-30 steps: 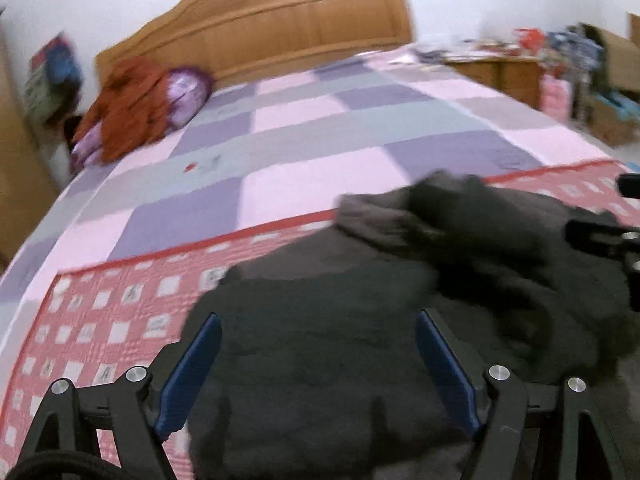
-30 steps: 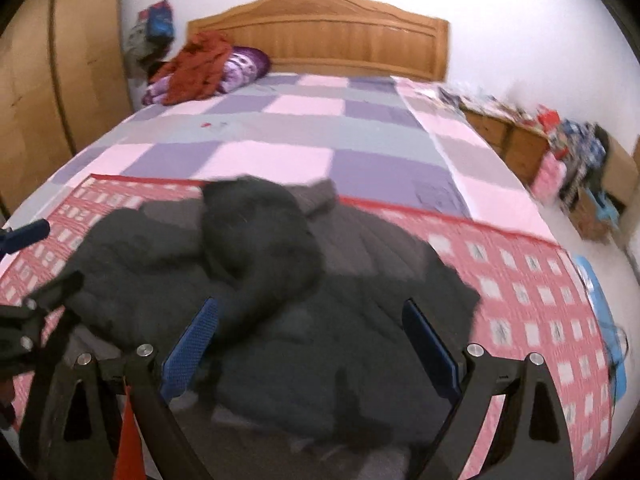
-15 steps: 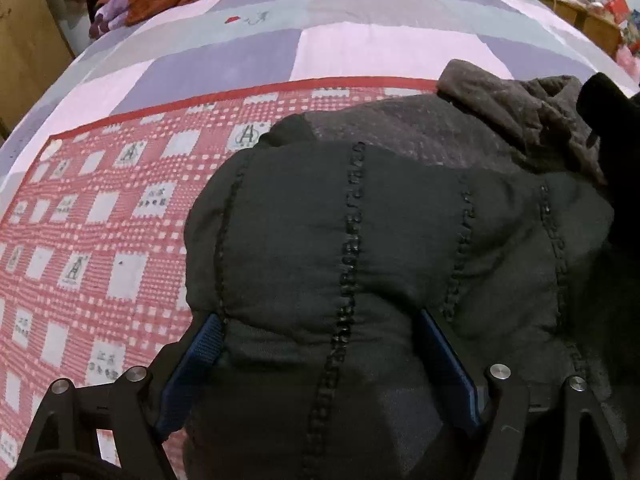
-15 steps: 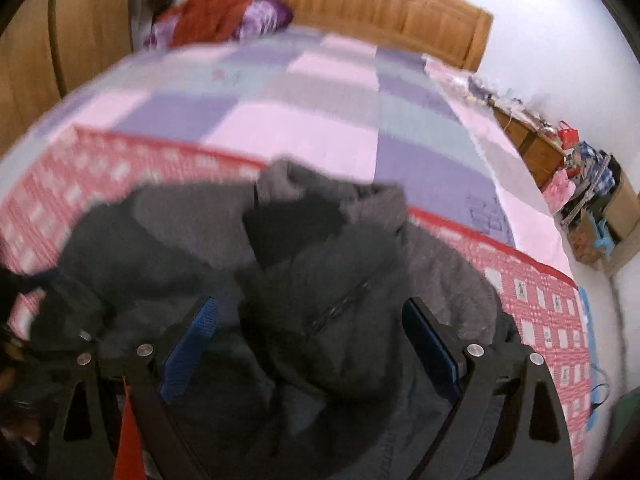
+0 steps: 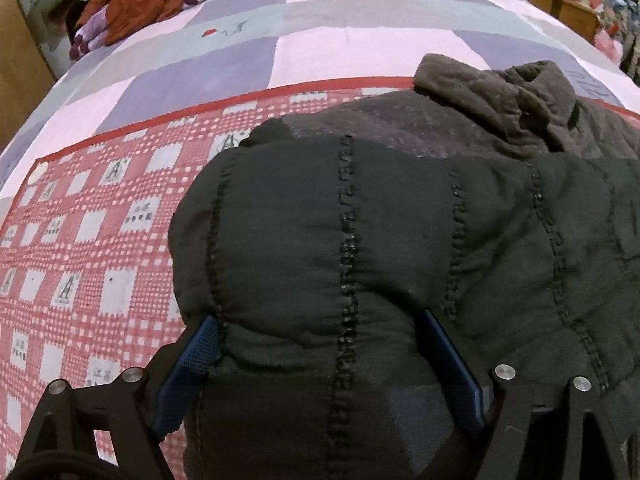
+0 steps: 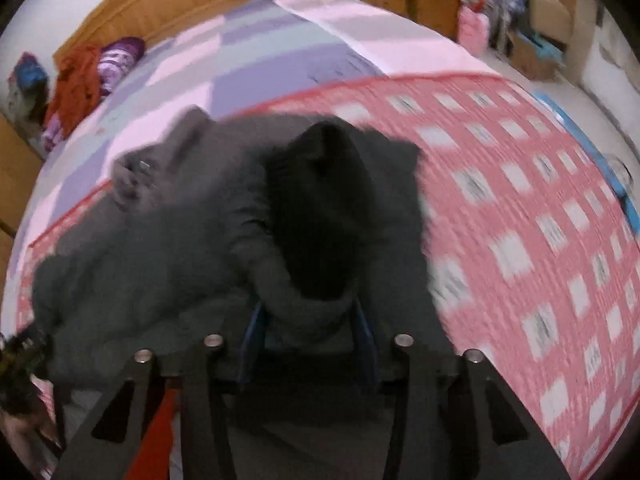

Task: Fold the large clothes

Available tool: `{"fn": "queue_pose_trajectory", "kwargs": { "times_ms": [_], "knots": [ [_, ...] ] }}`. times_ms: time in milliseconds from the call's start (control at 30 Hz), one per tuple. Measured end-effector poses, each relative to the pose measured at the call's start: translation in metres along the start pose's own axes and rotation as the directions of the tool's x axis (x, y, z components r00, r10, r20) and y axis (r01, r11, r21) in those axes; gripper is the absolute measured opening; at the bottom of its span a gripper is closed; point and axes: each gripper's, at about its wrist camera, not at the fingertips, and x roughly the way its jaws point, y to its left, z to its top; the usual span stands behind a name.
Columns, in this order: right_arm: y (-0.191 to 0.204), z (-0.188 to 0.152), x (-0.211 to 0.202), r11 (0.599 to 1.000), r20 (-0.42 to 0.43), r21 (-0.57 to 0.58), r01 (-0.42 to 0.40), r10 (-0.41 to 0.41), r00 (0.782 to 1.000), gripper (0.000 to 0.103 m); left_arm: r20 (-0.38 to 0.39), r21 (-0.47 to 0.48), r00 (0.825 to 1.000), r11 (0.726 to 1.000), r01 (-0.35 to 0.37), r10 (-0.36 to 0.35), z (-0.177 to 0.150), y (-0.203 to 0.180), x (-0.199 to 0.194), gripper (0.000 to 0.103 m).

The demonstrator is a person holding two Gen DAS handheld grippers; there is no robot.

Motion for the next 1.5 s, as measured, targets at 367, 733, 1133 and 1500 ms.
{"fn": "queue_pose_trajectory", "kwargs": {
  "times_ms": [367,733,1133,1500],
  "knots": [
    [-0.003,0.004,-0.070,0.970,0.268,-0.014,0.243,-0.231,0.935,0.055,0.139,0.018,0.988,0.998,0.060,-0.062,0.022,0.004,-0.057,0.085],
    [0.209,0.003,0.022,0.773,0.038,-0.633,-0.028,0.067,0.997,0.055,-0.002,-0.091,1.000,0.996,-0.012,0.011,0.043,-0.008,-0.005,0.085],
    [0.031,0.020,0.047,0.893,-0.041,-0.450,-0.012,-0.008,0.999,0.000,-0.044,-0.097,0.997,0.994,0.053,-0.057,0.015,0.015,0.022,0.103],
    [0.017,0.022,0.043,0.915,-0.051,-0.382,-0.133,0.123,0.991,0.000,-0.033,-0.150,0.993,0.983,0.105,-0.111,-0.001,0.056,0.023,0.103]
  ]
}}
